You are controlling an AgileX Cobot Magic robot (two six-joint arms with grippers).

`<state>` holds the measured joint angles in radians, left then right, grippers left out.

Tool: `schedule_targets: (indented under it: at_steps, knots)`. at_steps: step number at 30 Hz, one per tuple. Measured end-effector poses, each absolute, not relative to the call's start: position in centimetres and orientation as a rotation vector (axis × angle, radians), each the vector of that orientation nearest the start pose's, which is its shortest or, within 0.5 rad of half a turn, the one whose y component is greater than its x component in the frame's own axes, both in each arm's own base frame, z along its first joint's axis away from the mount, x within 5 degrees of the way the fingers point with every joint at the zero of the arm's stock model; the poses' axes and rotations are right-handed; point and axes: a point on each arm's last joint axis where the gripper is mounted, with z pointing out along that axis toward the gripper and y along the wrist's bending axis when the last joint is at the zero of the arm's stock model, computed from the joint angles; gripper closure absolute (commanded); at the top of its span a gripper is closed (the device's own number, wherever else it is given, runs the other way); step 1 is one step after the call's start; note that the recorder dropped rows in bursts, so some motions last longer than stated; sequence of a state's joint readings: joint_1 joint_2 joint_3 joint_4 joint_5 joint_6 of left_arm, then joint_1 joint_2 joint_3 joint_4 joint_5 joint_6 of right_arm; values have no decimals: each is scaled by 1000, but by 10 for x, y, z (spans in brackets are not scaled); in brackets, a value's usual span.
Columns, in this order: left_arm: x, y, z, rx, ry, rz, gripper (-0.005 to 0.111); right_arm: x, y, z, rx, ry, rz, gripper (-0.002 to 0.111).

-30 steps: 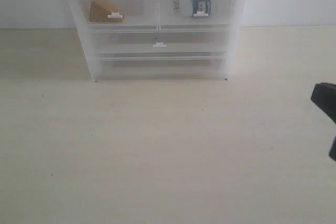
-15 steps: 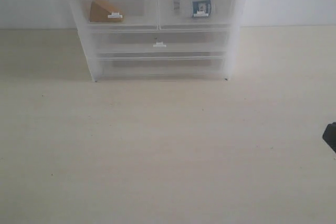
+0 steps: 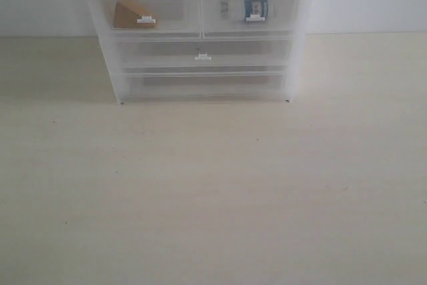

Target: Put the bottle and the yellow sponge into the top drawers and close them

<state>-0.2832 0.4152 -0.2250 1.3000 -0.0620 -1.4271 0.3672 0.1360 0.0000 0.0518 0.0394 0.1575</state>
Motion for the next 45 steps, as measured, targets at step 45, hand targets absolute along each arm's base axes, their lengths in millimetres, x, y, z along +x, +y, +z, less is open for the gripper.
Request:
schedule_targets:
  at_steps: [45]
  knots:
    - [65, -4, 255, -34, 1482, -116, 103, 56, 10, 200, -17, 1637, 258, 107]
